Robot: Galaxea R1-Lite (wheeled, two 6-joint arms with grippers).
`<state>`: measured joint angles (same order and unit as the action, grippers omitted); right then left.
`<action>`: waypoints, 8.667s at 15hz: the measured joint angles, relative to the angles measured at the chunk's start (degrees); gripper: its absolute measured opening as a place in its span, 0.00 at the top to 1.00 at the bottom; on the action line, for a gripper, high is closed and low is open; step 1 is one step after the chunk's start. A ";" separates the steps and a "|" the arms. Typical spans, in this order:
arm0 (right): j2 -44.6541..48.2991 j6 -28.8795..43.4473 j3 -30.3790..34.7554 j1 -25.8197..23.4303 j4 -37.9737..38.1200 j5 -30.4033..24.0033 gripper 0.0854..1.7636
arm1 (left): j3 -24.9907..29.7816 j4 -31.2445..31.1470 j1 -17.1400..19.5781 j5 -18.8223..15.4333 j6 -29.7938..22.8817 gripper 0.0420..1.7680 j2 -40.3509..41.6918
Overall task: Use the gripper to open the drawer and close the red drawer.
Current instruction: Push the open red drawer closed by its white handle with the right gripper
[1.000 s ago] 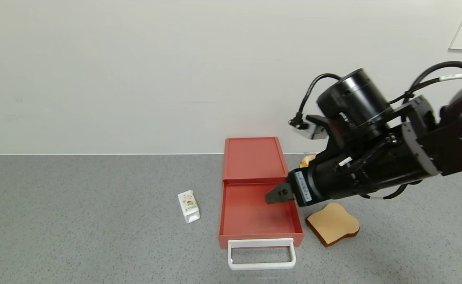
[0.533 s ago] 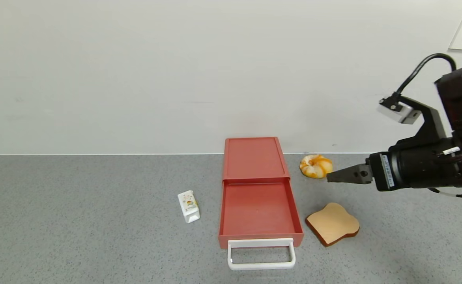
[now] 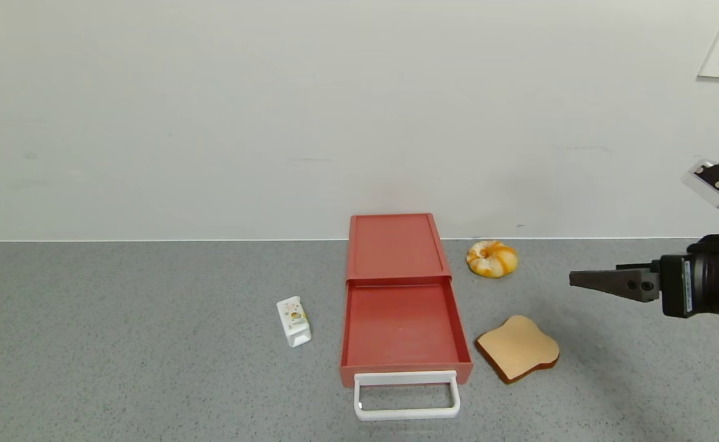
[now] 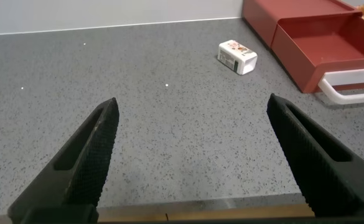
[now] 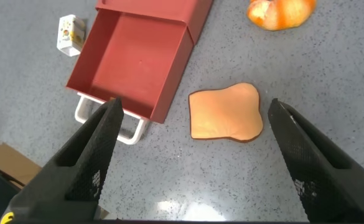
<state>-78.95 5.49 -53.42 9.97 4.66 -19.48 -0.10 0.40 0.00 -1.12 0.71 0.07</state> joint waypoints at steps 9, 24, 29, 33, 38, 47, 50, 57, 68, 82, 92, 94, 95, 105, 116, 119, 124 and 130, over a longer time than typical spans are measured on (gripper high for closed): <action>1.58 0.05 3.32 -1.43 -2.13 -0.67 0.03 | 0.00 0.01 0.00 0.07 -0.02 0.03 0.00; -8.90 14.21 -28.38 21.89 32.07 19.97 0.03 | 0.00 0.01 0.00 -0.02 0.26 0.03 0.00; -20.36 23.32 -38.19 31.39 38.39 25.93 0.03 | 0.00 -0.05 0.00 0.05 0.20 0.03 0.00; -27.55 27.55 -40.94 35.45 40.00 28.38 0.03 | 0.00 -0.10 0.00 0.07 0.23 0.03 0.00; -34.47 31.26 -41.90 39.12 41.42 28.88 0.03 | 0.00 -0.10 0.00 0.07 0.26 0.03 0.00; -43.74 36.82 -44.96 41.44 42.91 28.99 0.03 | 0.00 -0.07 0.00 0.07 0.26 0.03 0.00; -46.36 37.36 -47.76 41.40 42.94 29.01 0.03 | 0.00 -0.10 0.00 0.07 0.26 0.03 0.00; -49.86 38.08 -50.38 41.01 42.97 29.06 0.03 | 0.00 -0.10 0.00 0.07 0.26 0.03 0.00; -52.99 37.97 -55.30 40.55 43.22 33.01 0.03 | 0.00 -0.10 0.00 0.07 0.26 0.03 0.00; -55.56 35.06 -59.87 38.78 41.70 33.98 0.03 | 0.00 -0.07 0.00 0.07 0.26 0.03 0.00; -55.85 32.85 -59.92 37.82 38.23 35.07 0.03 | 0.00 -0.10 0.00 0.07 0.26 0.03 0.00; -55.98 32.24 -59.94 37.41 37.05 35.10 0.03 | 0.00 -0.10 0.00 0.09 0.26 0.03 0.00; -56.09 32.09 -59.94 37.29 36.66 35.51 0.03 | 0.00 -0.10 0.00 0.07 0.26 0.03 0.00; -57.08 29.07 -59.95 35.78 30.76 36.25 0.03 | 0.00 -0.10 0.00 0.07 0.26 0.03 0.00; -58.32 26.78 -60.39 34.67 25.58 37.45 0.03 | 0.00 -0.07 0.00 0.07 0.26 0.03 0.00; -58.60 26.67 -60.39 34.45 23.98 37.47 0.03 | 0.00 -0.10 0.00 0.07 0.23 0.03 0.00; -59.00 25.47 -60.39 34.12 21.42 37.45 0.03 | 0.00 -0.07 0.00 0.09 0.26 0.03 0.00; -59.59 24.03 -60.39 33.33 17.97 37.47 0.03 | 0.00 -0.10 0.00 0.09 0.26 0.03 0.00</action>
<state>-138.53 29.51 -113.81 43.30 22.63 17.99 -0.10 0.30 0.00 -1.04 0.96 0.07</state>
